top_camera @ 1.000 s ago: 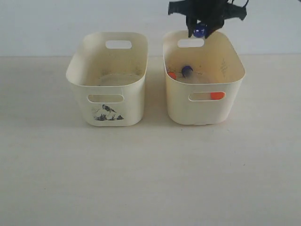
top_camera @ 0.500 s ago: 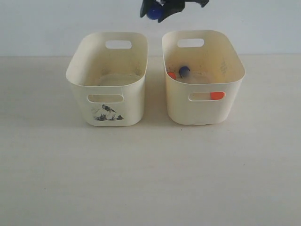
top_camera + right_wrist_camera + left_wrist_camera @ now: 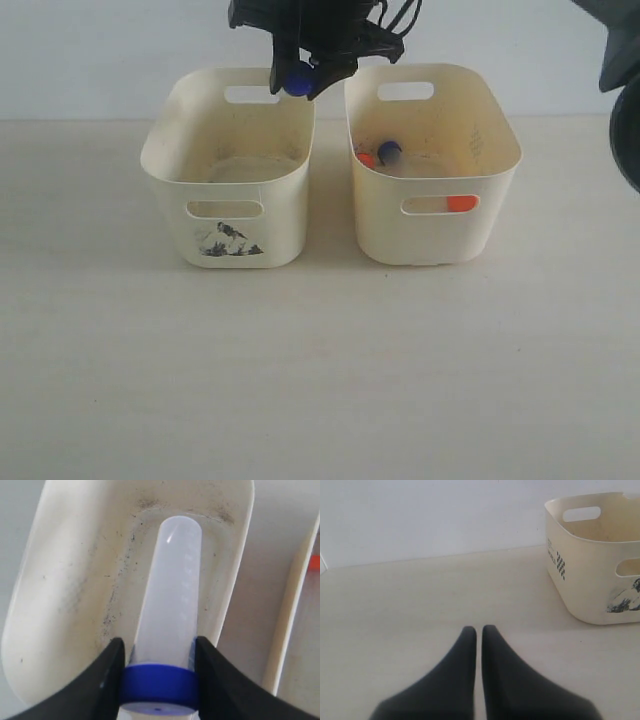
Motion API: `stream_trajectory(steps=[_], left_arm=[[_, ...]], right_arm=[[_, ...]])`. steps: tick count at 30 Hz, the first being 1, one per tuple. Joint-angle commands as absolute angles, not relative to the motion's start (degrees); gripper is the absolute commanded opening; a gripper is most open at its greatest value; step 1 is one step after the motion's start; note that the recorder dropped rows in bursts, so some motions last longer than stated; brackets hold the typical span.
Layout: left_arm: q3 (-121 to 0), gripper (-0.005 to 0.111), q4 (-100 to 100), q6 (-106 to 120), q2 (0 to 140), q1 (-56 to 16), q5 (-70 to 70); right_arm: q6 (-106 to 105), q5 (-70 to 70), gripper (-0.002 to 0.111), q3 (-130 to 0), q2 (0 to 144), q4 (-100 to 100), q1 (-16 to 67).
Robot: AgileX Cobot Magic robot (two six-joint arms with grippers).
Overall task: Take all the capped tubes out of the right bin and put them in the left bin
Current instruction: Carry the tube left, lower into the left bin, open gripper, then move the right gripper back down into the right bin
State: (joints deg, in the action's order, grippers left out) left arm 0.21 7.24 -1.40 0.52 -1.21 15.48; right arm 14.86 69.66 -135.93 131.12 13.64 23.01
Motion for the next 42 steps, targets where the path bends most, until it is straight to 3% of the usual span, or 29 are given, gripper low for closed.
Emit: stream_trajectory(steps=[1,5,8,11,13,14,16,19,22,33,42], left_arm=[[0.00,0.004,6.60,-2.06,0.42,-1.14,14.94],[0.00,0.004,6.60,-2.06,0.42,-1.14,14.94],[0.00,0.004,6.60,-2.06,0.42,-1.14,14.94],[0.00,0.004,6.60,-2.06,0.42,-1.14,14.94],[0.00,0.004,6.60,-2.06,0.42,-1.14,14.94],[0.00,0.004,6.60,-2.06,0.42,-1.14,14.94],[0.00,0.004,6.60,-2.06,0.42,-1.14,14.94],[0.00,0.004,6.60,-2.06,0.42,-1.14,14.94],[0.00,0.004,6.60,-2.06,0.42,-1.14,14.94],[0.00,0.004,6.60,-2.06,0.42,-1.14,14.94],[0.00,0.004,6.60,-2.06,0.42,-1.14,14.94]], right_arm=[[10.50,69.96,0.000,-136.01,131.24,18.11,24.66],[6.87,67.48,0.000,-136.01,131.79,17.99,27.08],[4.56,66.87,0.014,-136.01,132.51,18.32,28.20],[4.56,66.67,0.049,-136.01,132.85,17.95,28.45],[5.85,67.20,0.079,-136.01,133.00,17.04,28.48],[6.54,67.78,0.085,-136.01,132.98,16.64,28.48],[7.02,69.71,0.083,-136.01,132.98,15.85,28.48],[7.39,69.96,0.067,-136.01,132.98,15.78,28.48],[7.65,69.96,0.059,-136.01,132.30,15.63,28.48],[6.70,69.96,0.059,-134.60,126.49,14.45,25.11],[6.01,69.96,0.059,-120.57,120.29,11.95,19.25]])
